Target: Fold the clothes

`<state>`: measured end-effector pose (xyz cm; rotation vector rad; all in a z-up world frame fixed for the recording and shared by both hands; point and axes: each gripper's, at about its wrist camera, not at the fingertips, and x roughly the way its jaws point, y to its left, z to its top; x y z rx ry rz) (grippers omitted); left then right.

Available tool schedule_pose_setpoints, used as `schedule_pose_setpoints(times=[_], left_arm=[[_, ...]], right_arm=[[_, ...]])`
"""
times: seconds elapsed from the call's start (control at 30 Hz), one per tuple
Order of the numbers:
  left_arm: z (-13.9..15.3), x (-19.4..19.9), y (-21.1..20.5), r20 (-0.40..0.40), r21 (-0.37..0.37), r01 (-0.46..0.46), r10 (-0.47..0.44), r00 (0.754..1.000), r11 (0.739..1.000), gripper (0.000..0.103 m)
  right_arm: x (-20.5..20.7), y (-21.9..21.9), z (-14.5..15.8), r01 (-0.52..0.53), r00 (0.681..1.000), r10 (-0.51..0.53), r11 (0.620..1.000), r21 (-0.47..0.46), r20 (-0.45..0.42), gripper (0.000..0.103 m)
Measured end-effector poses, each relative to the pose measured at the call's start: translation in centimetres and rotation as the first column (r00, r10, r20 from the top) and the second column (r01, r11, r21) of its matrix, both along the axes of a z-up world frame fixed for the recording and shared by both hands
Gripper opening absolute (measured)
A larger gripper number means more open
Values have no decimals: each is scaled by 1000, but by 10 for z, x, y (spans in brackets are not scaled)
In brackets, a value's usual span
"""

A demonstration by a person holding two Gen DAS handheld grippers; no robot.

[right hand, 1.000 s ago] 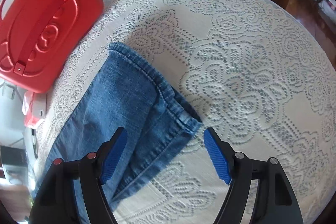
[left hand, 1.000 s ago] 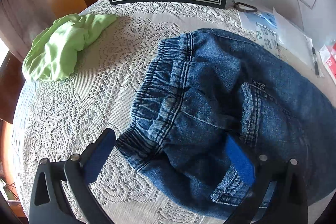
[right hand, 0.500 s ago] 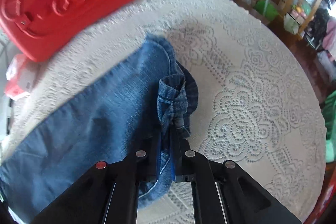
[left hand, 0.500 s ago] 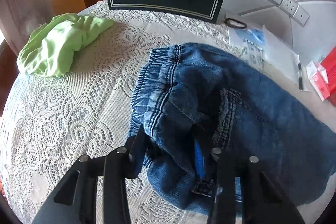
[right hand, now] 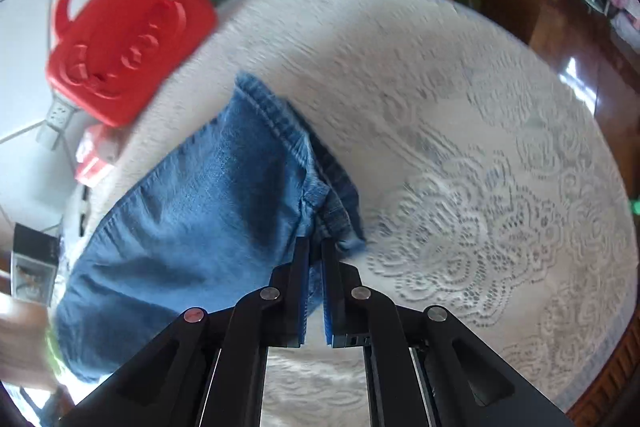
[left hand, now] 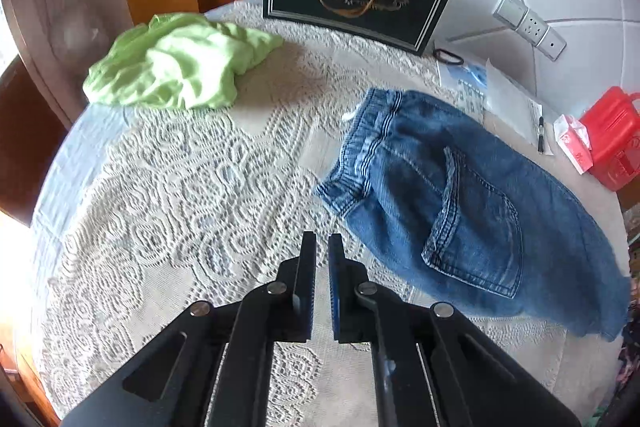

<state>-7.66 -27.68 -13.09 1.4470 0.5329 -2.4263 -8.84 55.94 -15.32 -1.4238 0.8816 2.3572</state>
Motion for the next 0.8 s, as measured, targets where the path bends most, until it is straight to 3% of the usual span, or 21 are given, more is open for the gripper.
schedule_pose_setpoints(times=[0.03,0.07,0.1,0.13,0.2,0.47,0.53,0.67,0.73,0.8], left_arm=[[-3,-2,1,-4,13,-2,2,1000,1000,41],[-5,-4,4,-8,25,-2,2,1000,1000,86],[-6,-5,8,-12,32,2,-2,1000,999,103],[-6,-6,11,-14,35,8,-8,1000,999,103],[-6,-7,19,-13,34,22,-21,1000,999,103],[-12,-25,56,53,-71,82,-78,996,994,103],[-14,-31,66,68,-89,95,-90,994,991,103],[-23,-48,81,108,-149,130,-115,987,980,103],[-29,-57,83,123,-170,146,-126,984,975,103],[-34,-64,79,131,-165,149,-128,983,975,103]], right_arm=[[8,5,-7,11,1000,-11,1000,-14,11,9],[16,9,-14,22,1000,-21,999,-28,23,17],[24,14,-21,33,999,-32,999,-41,35,27],[32,18,-27,44,998,-42,998,-55,43,34],[40,19,-25,54,999,-53,995,-86,13,59],[29,22,-28,79,997,-78,994,-82,13,61],[21,18,-32,75,997,-73,994,-81,27,67],[2,-2,-45,71,995,-65,995,-70,76,89],[-5,-14,-46,90,991,-86,995,-32,99,91],[-3,-19,-47,123,988,-116,991,-61,106,91]])
